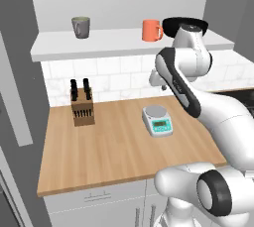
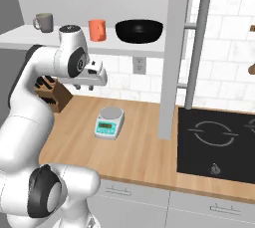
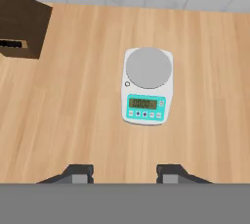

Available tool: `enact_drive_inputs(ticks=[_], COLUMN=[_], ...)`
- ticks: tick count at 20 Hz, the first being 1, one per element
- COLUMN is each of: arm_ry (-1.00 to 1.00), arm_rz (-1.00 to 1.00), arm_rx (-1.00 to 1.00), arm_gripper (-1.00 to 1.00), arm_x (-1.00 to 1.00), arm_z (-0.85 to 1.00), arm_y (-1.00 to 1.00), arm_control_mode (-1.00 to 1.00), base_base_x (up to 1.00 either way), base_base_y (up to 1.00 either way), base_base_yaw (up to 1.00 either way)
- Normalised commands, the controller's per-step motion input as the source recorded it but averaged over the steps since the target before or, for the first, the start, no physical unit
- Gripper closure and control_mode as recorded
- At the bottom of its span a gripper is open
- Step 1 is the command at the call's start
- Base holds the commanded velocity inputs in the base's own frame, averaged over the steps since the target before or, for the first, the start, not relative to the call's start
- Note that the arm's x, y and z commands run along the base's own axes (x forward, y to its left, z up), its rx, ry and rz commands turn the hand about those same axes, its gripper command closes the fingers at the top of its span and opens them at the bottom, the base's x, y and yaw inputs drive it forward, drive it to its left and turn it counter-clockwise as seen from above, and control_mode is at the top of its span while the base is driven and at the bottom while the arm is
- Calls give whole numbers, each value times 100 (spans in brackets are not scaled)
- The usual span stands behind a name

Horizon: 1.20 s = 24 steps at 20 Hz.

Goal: Gather all objects into one cabinet and sort the glasses and bowls to opposite sides.

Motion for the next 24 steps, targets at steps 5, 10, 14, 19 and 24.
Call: enact_drive_inputs(ticks=[5,10,14,19,24], arm_ry=[0,-11,-11,-10,0], arm_rz=[0,-1,-5,-4,0], arm_rx=[-3,1,7,4,0], arm_gripper=[-100,-100,-100,-100,-100], arm_x=[-2,-53,-96,-60,0], arm_z=[-1,21,37,18,0], arm_y=[0,-11,-29,-21,0], arm_control_mode=[-100,-100,-100,100,100], base_base_x=[0,0,0,-40,-100], base_base_y=[0,0,0,-9,-11], base_base_yaw=[0,0,0,-3,-6])
